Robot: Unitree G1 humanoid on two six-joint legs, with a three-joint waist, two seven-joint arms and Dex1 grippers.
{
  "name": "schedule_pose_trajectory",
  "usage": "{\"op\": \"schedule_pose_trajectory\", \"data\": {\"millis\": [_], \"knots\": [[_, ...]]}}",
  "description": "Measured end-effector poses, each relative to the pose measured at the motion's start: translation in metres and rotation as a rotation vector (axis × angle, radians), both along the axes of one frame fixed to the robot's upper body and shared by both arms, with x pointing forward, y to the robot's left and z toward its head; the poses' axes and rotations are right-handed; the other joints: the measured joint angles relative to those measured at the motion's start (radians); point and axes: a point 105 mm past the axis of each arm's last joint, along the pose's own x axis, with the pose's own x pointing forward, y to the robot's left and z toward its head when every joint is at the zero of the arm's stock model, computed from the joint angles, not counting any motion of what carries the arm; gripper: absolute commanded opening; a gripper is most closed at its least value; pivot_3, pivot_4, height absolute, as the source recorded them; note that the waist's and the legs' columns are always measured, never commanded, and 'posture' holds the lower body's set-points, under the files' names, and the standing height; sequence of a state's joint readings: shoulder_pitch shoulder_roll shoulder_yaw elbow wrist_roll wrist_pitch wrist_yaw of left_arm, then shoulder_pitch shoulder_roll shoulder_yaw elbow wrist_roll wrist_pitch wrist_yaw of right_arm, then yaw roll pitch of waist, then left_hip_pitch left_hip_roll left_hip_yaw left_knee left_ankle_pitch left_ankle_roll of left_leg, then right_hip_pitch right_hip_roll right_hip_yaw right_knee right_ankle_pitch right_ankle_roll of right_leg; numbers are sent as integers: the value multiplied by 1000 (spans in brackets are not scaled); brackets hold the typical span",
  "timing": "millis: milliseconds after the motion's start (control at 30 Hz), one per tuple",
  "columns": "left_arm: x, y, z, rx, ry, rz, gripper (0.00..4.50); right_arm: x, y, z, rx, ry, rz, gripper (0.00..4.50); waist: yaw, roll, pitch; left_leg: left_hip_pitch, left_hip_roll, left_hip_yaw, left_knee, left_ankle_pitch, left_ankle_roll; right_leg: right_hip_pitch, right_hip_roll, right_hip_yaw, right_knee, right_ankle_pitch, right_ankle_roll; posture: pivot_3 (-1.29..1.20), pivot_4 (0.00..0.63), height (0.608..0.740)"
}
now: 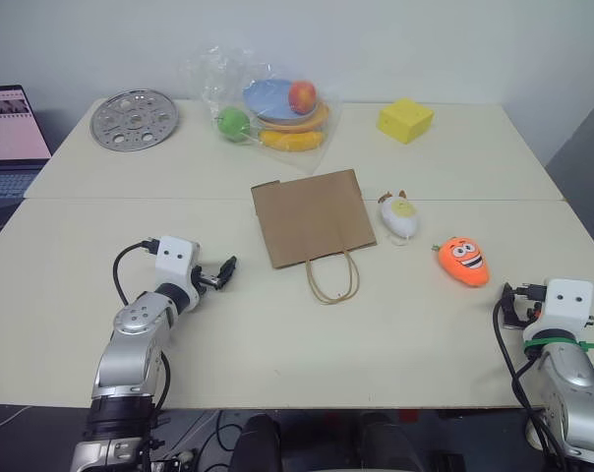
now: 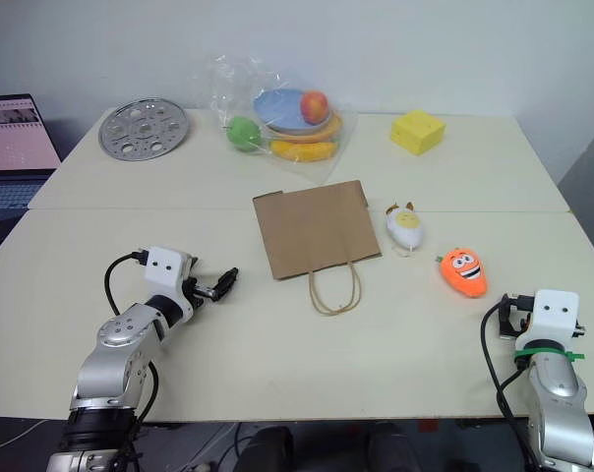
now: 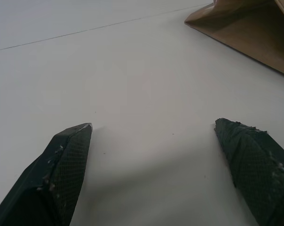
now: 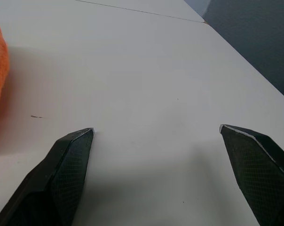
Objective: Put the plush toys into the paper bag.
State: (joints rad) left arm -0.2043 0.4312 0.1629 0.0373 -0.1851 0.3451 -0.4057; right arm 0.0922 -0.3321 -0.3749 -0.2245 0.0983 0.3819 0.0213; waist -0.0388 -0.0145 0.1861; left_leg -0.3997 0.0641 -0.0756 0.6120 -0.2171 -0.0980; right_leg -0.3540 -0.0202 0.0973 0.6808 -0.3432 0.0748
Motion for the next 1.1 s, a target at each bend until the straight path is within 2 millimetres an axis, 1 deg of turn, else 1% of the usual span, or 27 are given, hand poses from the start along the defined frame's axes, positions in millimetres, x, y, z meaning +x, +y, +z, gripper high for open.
{"op": "schedule_pose_trajectory", "data": {"millis": [167, 300, 1100], "knots": [[0, 0, 2, -45, 5, -5, 4489, 0, 0, 0, 0, 0, 0, 4500, 0, 0, 0, 0, 0, 0, 0, 0, 0, 0, 0, 0, 0, 0, 0, 0, 150, 740], [0, 3, 3, -33, 4, 1, 4489, 0, 0, 0, 0, 0, 0, 4500, 0, 0, 0, 0, 0, 0, 0, 0, 0, 0, 0, 0, 0, 0, 0, 0, 150, 740], [1, 1, 4, -39, 1, -11, 4489, 0, 0, 1, -1, 1, 1, 4500, 0, 0, 0, 0, 0, 0, 0, 0, 0, 0, 0, 0, 0, 0, 0, 0, 150, 740]]}}
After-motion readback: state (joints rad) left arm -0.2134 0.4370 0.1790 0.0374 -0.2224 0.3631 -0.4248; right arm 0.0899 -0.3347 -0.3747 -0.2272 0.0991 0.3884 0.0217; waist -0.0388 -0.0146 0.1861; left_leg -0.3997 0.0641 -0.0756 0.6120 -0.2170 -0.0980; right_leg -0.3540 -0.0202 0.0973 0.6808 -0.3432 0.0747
